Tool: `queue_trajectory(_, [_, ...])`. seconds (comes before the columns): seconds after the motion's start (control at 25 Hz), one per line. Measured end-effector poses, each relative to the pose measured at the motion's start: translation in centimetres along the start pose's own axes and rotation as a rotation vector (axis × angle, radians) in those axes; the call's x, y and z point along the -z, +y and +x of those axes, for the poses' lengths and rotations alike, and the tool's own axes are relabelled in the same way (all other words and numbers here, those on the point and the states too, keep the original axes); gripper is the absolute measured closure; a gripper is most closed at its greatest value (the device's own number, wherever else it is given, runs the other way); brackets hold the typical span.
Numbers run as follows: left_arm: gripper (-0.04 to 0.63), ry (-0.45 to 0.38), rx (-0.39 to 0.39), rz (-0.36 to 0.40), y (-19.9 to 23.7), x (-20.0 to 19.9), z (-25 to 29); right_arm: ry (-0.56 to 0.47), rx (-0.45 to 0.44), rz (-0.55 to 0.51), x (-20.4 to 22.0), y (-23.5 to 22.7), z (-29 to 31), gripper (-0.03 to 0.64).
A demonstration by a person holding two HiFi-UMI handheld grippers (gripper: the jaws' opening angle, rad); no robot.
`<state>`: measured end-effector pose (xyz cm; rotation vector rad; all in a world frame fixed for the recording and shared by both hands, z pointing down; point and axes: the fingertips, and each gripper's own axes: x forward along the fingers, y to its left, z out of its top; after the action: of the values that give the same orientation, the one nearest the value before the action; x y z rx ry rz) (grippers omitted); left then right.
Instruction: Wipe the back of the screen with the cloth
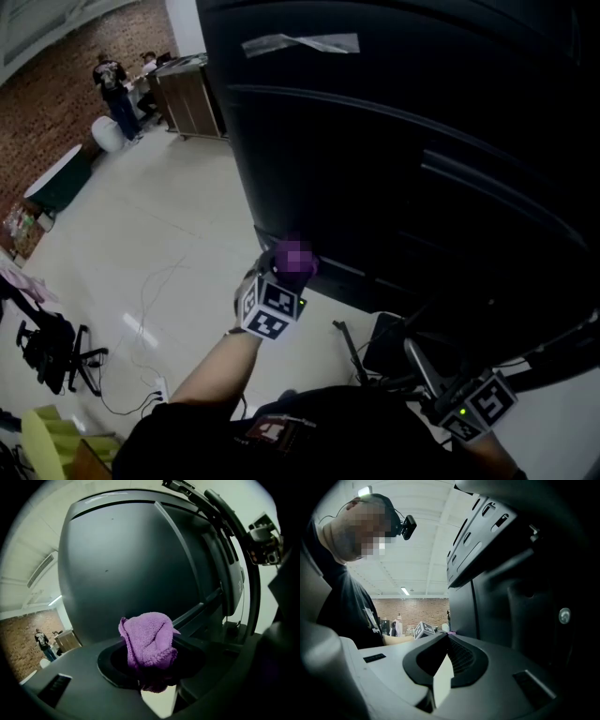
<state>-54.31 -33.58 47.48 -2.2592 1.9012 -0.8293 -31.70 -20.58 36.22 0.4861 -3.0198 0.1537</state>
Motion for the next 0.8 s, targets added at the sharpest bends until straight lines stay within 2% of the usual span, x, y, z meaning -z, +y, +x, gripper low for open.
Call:
queue_trajectory(0.28, [0.433,-0.079,0.173,0.110,-10.2,-5.1,0.4,-0.012,-0.027,-0.026,-0.5,0.8,-0.3,0.609])
queue_trajectory(0.36, [0.433,-0.093,0.195,0.148,-12.6,-6.2,0.6,-0.017,-0.026,-0.029,-0.7,0.9,-0.6,0.609])
queue_trajectory(0.44, [0.434,-0.090,0.195,0.163,-13.4,-6.5,0.8,-0.018,-0.024,-0.032,-0.7,1.1,-0.9,0.609])
queue_trajectory(0.8, [0.433,-0.116,0.213,0.135,-13.5,-6.6,0.3,-0.023,-0.019,-0.025,-0.5,0.7,-0.4,0.609])
